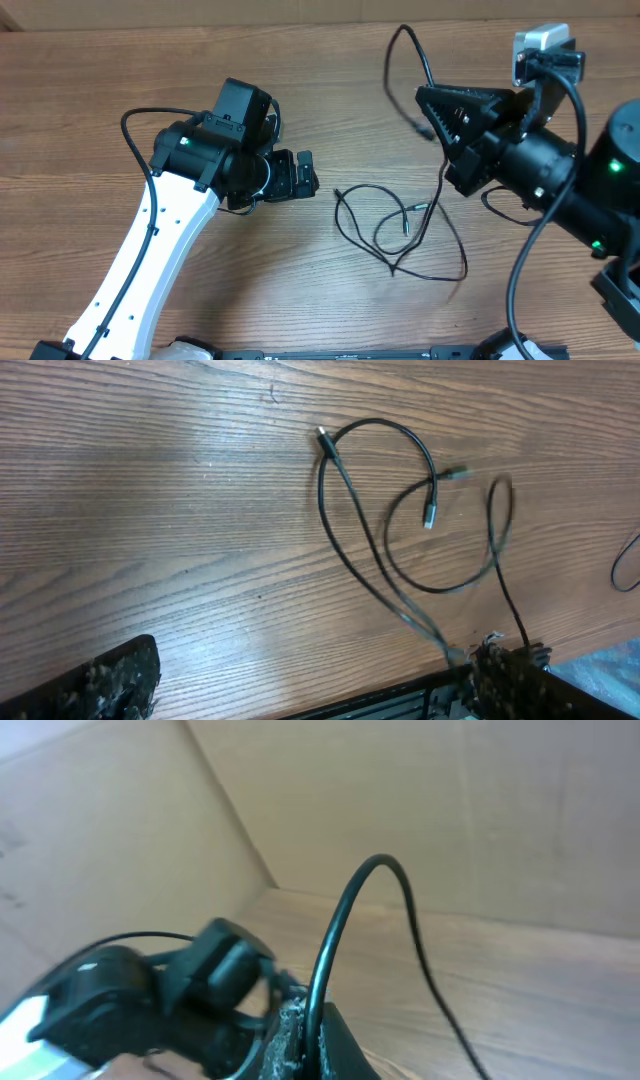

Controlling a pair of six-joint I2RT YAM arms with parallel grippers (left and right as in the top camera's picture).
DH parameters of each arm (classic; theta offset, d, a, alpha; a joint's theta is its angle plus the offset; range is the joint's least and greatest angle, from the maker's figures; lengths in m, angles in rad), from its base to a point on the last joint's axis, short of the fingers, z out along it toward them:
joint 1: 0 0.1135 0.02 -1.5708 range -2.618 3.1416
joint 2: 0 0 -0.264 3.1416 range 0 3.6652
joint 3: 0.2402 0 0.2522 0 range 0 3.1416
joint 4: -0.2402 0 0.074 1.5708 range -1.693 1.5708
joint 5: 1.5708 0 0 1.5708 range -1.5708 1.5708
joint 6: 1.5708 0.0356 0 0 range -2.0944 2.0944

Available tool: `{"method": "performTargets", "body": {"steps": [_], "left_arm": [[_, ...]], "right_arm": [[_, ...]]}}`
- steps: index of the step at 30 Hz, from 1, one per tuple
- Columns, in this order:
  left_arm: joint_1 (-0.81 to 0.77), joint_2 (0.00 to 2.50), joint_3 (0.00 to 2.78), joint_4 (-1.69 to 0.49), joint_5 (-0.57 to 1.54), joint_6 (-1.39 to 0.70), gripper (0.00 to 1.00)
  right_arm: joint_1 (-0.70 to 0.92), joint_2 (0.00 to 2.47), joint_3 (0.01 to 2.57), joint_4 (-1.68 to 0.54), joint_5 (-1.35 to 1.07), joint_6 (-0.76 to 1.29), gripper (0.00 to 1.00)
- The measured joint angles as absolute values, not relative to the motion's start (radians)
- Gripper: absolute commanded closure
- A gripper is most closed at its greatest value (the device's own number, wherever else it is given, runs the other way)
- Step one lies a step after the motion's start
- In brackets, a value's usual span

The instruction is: Untangle cables

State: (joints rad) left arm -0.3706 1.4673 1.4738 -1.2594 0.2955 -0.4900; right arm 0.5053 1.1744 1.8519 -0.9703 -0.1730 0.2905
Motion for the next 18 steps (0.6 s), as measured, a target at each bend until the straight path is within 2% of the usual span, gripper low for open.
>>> {"method": "performTargets", "body": {"steps": [4, 13, 18], "left_arm": [[-0.371, 1.467, 1.474, -1.260, 0.295, -0.490, 0.00], [-0.371, 1.467, 1.474, -1.260, 0.291, -0.490, 0.01], [-0.371, 1.467, 1.474, -1.251, 0.291, -0.490, 0.01]], "right_arm": [[0.505, 1.233, 1.852, -0.930, -0.081, 0.290, 0.96], [0.505, 1.299, 1.850, -0.574, 0.012, 0.250, 0.96], [0.505, 1.295, 1.850, -0.548, 0.089, 0.235, 0.96]]}}
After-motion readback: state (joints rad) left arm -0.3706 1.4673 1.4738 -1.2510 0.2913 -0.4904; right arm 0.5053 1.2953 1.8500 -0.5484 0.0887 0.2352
